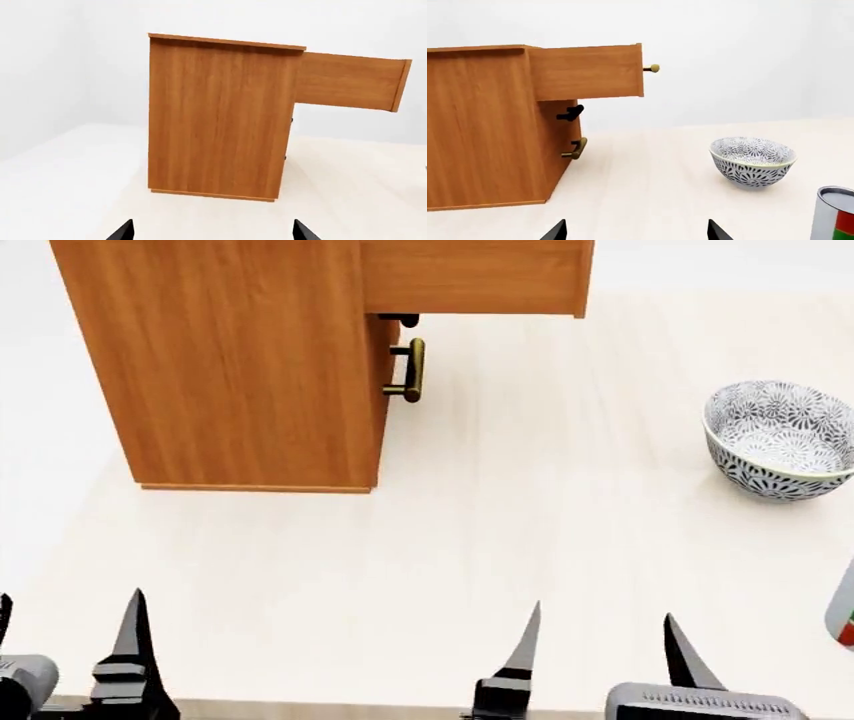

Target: Put the bowl on top of the cabinet.

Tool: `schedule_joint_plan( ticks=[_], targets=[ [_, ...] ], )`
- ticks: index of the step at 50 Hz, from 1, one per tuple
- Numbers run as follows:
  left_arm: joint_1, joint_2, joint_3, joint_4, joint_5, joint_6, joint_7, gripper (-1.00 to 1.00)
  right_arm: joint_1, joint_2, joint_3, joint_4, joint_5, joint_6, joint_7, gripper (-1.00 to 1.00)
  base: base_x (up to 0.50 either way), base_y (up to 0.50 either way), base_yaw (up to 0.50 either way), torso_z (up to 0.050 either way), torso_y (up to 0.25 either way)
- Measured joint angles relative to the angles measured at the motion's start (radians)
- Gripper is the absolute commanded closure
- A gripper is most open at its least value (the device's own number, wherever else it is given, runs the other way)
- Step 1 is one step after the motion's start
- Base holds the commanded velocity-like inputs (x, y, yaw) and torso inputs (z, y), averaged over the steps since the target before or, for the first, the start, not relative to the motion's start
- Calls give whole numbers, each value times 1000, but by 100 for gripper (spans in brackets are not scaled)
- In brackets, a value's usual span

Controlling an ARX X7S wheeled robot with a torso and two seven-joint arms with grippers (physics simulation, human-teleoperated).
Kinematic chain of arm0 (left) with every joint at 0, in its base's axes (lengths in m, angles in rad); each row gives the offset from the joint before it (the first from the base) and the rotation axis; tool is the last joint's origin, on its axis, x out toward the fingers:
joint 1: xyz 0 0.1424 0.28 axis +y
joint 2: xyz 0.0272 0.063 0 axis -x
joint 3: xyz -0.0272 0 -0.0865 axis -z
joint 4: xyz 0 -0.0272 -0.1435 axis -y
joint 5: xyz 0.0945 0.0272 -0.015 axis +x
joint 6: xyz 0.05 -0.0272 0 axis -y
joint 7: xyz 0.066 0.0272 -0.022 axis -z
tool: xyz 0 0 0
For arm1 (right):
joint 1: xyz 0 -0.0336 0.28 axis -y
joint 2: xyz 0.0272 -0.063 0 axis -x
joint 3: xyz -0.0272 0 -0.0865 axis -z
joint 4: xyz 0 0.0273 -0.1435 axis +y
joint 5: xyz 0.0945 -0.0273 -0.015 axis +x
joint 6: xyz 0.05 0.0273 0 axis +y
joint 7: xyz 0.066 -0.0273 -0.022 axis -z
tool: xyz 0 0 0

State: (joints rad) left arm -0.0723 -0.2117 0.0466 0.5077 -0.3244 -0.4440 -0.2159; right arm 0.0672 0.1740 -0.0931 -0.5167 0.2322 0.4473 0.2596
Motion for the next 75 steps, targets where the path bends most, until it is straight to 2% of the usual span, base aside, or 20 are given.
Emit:
schedule_joint_plan(
  ticks=[8,18,75],
  targets=[
    [-8,-36,-37,180,-63,-129,-33,-100,4,25,4,-185,21,132,50,-100,16,0,0,0,0],
    [6,-58,-36,269,-80,-177,-47,-100,0,46,-5,-281,22,188,79,-100,293,1,0,0,0],
    [30,-90,-6,239,-78,-157,-64,-100,-17,90,-49,-270,25,142,90,-100,365,75,0,0,0]
  ],
)
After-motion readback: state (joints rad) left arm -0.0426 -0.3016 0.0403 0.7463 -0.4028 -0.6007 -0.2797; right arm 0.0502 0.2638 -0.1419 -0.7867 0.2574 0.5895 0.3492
